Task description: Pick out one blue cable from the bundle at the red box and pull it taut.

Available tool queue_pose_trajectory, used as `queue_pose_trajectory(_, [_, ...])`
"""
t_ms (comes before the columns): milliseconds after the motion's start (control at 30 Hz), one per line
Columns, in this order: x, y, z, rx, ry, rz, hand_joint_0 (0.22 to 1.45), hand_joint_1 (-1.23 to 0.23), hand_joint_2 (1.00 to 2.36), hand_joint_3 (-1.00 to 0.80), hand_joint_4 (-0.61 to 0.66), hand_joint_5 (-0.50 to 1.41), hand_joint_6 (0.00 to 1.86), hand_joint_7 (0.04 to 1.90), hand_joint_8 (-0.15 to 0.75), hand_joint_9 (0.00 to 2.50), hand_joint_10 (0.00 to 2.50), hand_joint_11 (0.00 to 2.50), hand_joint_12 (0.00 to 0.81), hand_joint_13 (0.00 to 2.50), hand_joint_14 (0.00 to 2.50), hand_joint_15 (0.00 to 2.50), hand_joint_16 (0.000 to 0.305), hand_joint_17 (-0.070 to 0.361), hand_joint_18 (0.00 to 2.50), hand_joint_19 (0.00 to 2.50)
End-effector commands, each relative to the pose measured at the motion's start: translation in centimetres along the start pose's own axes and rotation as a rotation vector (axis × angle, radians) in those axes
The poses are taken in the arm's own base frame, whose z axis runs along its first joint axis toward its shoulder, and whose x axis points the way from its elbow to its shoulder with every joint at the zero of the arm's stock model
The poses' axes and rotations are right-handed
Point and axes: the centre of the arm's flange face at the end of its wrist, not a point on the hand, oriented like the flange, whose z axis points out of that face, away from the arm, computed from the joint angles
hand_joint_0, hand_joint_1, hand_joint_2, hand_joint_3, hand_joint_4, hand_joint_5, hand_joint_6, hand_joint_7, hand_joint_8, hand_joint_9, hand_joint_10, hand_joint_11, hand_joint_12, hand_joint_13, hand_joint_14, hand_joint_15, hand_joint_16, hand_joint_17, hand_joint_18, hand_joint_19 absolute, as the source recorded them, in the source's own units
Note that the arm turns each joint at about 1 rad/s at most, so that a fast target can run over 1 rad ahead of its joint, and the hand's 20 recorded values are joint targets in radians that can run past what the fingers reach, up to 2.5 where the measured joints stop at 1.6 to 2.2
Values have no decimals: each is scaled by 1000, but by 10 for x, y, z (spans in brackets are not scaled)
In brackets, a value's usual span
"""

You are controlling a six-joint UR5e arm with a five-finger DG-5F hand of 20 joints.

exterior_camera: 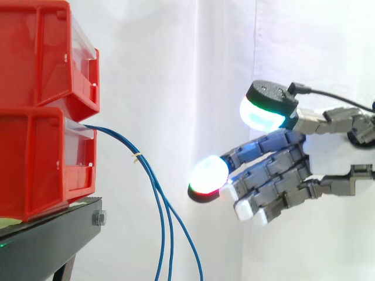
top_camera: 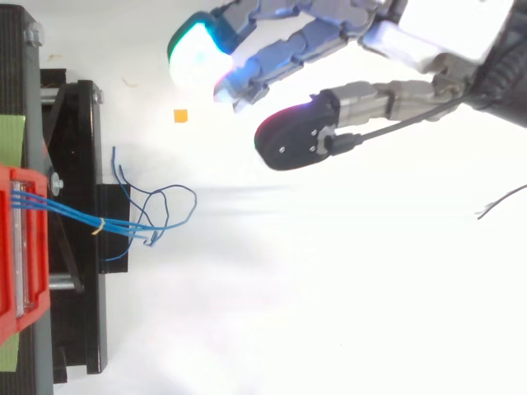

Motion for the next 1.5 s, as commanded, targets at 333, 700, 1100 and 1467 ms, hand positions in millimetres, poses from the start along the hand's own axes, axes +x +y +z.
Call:
queue_pose_trajectory(333, [67,-33,35,-59,63,21,508,-530,1000,-500,359,-176,502,663,306,864,9,249,356,815,18,475,47,107,597,580])
queue_pose_trajectory(700, [95,-47,60,-173,88,90,520,-545,1000,-500,368,-165,502,692,301,884,10,264,361,847,18,497,48,108,615,611])
queue_pose_trajectory(1100, [96,-41,64,-228,101,117,563,-575,1005,-449,376,-143,503,823,291,907,11,291,351,856,20,527,47,106,611,630])
queue_pose_trajectory(1467, [98,-38,65,-267,176,137,589,-612,1009,-411,354,-138,503,873,280,900,12,314,346,861,22,539,47,106,623,640])
